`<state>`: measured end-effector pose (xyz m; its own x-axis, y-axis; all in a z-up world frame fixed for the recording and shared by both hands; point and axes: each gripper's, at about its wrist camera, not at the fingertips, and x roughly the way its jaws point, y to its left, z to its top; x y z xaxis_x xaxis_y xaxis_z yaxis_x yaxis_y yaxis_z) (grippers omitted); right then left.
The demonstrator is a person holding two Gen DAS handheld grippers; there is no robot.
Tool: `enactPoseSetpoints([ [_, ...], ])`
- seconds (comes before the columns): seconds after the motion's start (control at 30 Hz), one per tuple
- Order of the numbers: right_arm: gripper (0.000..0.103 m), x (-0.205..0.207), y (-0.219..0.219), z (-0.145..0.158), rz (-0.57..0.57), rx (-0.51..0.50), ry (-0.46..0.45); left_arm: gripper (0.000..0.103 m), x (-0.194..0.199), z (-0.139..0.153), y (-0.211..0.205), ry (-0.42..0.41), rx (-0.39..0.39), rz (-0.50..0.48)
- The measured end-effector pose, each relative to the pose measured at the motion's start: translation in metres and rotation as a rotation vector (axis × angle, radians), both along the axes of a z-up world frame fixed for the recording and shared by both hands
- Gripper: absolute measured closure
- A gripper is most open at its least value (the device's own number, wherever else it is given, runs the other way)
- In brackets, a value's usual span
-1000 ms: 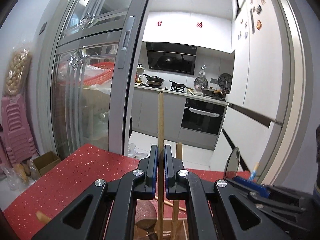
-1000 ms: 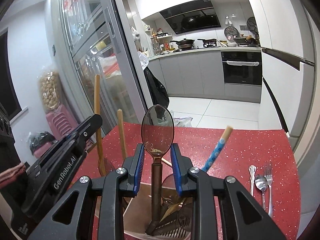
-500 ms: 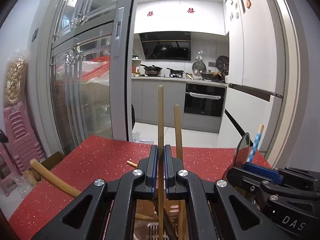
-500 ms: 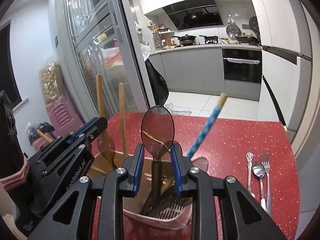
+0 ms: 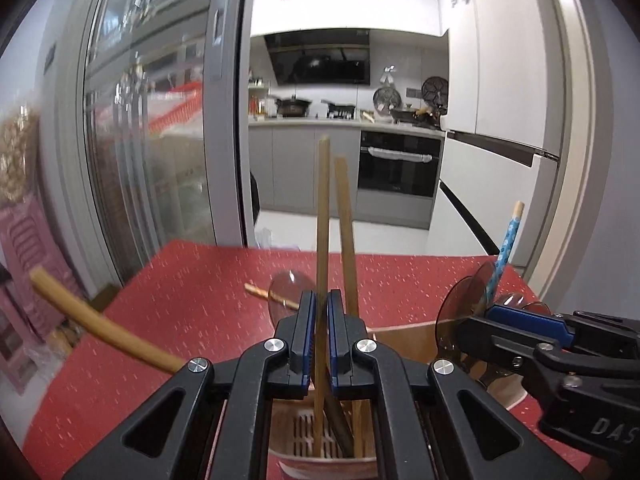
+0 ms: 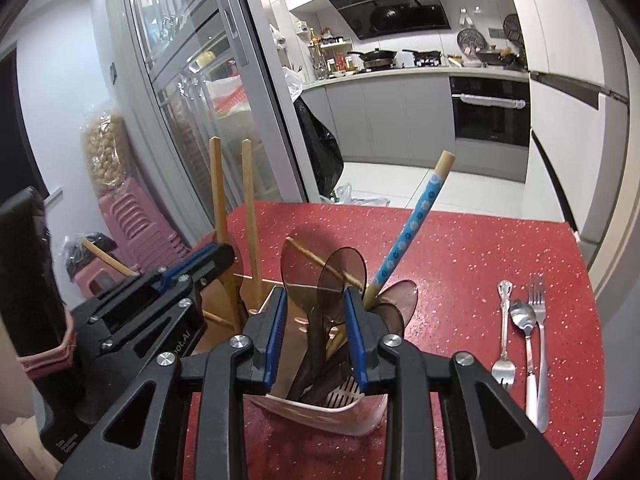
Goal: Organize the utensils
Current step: 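Lower the spoon into the holder and open the right tool while the left tool lowers its chopstick, then open the left tool to release the chopstick into the holder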
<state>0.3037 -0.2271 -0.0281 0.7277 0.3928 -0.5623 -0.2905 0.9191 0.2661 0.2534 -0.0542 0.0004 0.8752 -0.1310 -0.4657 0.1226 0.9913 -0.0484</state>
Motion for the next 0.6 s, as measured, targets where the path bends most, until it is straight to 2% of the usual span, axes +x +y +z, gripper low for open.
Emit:
enactPoseSetpoints([
  [0.1,0.055,-0.002,-0.002,0.003,0.016,0.029,0.003,0.074,0.0,0.001,0.002,0.009,-0.008,0.004],
  [0.6,0.047,-0.026,-0.014,0.018,-0.01,0.066,-0.021,0.074,-0.009,0.004,0.004,0.022,-0.002,0.016],
])
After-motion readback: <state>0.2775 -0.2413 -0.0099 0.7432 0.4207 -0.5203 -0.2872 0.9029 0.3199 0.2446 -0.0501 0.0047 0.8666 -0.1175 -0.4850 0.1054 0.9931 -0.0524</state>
